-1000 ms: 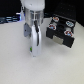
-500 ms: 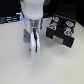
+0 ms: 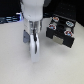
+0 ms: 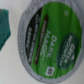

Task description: Open the kcup holder, insert the kcup into the holder, and close the kcup holder

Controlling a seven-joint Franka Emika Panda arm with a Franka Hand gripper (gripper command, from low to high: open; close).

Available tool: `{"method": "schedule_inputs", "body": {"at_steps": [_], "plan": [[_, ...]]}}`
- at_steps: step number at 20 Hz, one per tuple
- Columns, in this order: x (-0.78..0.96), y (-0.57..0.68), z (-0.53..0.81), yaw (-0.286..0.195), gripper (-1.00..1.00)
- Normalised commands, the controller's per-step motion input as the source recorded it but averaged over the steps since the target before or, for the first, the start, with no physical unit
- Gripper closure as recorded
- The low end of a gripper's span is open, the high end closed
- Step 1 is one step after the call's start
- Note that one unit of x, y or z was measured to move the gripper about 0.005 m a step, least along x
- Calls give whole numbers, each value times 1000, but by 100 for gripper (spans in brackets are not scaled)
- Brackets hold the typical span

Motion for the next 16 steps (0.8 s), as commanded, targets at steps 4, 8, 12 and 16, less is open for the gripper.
{"method": "schedule_inputs", "body": {"at_steps": [4, 8, 12, 16], "plan": [[-5, -31, 46, -69, 100], [29, 53, 321, -57, 100], [35, 355, 877, -25, 100], [41, 449, 938, 14, 100]]}}
